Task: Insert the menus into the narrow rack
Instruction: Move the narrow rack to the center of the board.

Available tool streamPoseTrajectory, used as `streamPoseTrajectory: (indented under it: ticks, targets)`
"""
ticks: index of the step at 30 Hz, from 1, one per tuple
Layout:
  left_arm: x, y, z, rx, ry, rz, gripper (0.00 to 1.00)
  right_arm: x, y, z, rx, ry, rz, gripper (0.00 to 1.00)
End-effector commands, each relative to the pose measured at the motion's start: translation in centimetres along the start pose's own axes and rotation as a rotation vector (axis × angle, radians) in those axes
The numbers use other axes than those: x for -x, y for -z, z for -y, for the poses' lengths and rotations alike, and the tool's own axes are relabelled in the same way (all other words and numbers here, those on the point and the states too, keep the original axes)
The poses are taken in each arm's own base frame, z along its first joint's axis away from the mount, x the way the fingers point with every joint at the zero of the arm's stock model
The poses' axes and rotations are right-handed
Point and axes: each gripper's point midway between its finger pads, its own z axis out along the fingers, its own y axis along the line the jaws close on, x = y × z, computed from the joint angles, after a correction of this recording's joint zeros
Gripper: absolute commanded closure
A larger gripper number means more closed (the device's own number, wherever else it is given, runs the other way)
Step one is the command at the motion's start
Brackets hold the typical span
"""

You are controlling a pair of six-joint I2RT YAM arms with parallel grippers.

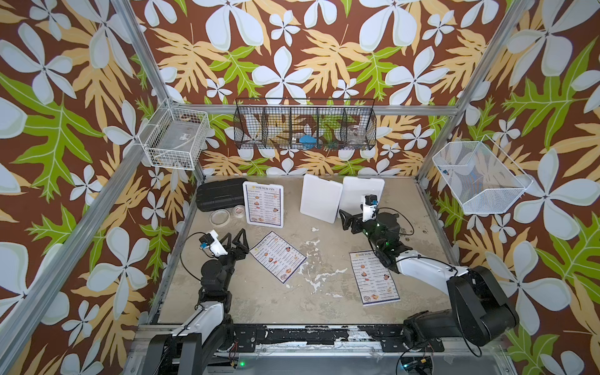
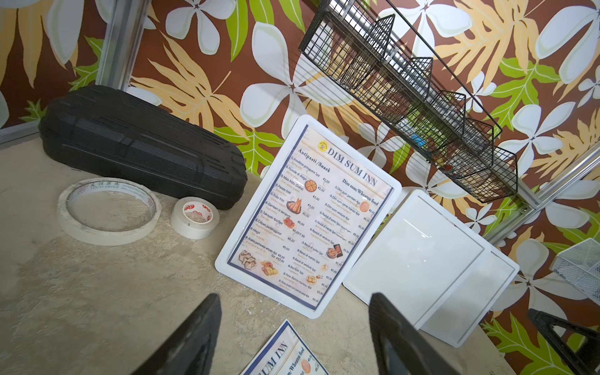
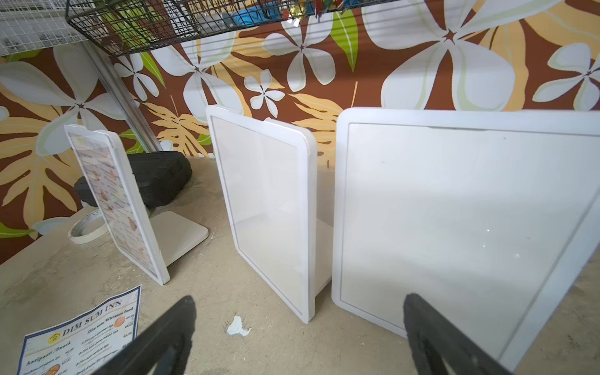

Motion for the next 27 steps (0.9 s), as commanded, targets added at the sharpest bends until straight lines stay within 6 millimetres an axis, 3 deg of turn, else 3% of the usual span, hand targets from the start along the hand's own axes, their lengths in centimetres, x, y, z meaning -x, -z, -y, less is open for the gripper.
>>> streamPoseTrajectory:
  ticks: [1, 15, 27]
  targets:
    - [0.5, 0.0, 0.6, -0.028, -0.023, 0.017, 0.26, 0.6, -0.6, -0.9, 0.062, 0.009, 0.027, 0.00]
    - [0.4, 0.2, 0.6, -0.030, -0.024, 0.017, 0.26, -1.7, -4.3, -0.8, 0.133, -0.019, -0.065, 0.03]
    - [0.3, 0.3, 0.6, -0.033, -0.023, 0.017, 0.26, -1.9, -7.8, -0.9, 0.167, -0.019, -0.100, 0.06]
